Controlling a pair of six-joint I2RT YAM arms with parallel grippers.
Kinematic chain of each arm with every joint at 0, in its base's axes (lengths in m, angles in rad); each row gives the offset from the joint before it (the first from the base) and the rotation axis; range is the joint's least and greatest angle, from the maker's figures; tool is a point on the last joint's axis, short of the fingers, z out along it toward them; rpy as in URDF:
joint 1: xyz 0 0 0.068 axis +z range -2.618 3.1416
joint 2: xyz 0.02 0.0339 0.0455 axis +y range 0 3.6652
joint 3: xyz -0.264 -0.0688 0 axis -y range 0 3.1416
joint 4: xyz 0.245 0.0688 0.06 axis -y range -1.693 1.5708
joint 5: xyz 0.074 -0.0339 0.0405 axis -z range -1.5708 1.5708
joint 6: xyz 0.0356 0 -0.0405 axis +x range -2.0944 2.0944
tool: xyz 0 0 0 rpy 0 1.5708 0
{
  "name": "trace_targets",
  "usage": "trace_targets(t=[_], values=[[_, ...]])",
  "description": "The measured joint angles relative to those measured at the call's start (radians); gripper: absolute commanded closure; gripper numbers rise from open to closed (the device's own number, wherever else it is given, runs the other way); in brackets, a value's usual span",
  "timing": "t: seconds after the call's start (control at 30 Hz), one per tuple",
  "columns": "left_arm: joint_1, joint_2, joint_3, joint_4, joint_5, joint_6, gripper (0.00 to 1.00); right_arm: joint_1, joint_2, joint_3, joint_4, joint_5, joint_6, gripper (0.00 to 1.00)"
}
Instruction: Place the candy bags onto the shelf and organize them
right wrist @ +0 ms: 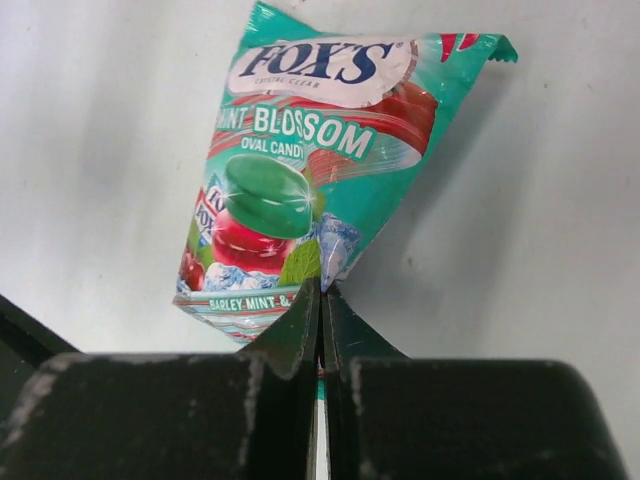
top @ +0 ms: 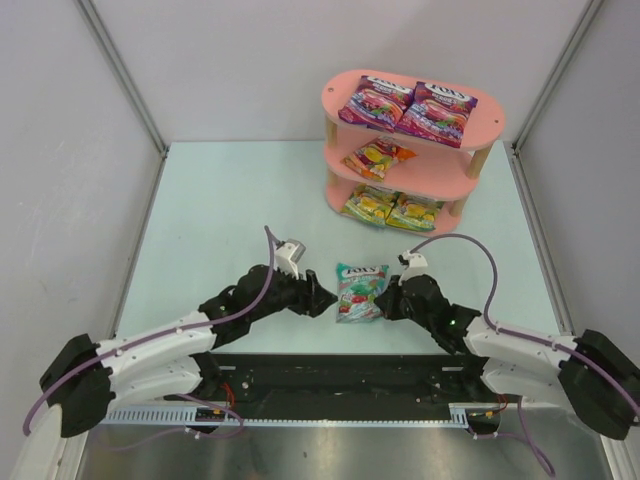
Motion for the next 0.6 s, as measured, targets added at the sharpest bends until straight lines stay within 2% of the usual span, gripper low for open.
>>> trace_targets(t=[0.1, 0.13, 0.2, 0.23, 0.33, 0.43, 0.6], values=[[0.000, -0.060, -0.007, -0.040, -0.039, 0.000, 0.28, -0.041, 0.100, 0.016, 0.088, -0.045, -0.025, 1.00], [0.000, -0.073, -0.008, -0.048, -0.050, 0.000, 0.27, -0.051, 0.139, 0.027, 0.120, -0.061, -0.031, 0.95], [0.000, -0.089, -0.014, -0.060, -0.072, 0.000, 0.26, -0.067, 0.218, 0.062, 0.173, -0.098, -0.040, 0.74], [0.000, -0.092, -0.018, -0.064, -0.080, -0.001, 0.25, -0.076, 0.259, 0.082, 0.201, -0.122, -0.044, 0.58], [0.000, -0.092, -0.024, -0.081, -0.098, -0.005, 0.25, -0.091, 0.338, 0.119, 0.271, -0.177, -0.047, 0.41], [0.000, -0.090, -0.027, -0.085, -0.105, -0.009, 0.25, -0.078, 0.336, 0.120, 0.286, -0.180, -0.047, 0.35], [0.000, -0.082, -0.043, -0.080, -0.121, -0.014, 0.26, -0.047, 0.289, 0.109, 0.280, -0.130, -0.050, 0.35]])
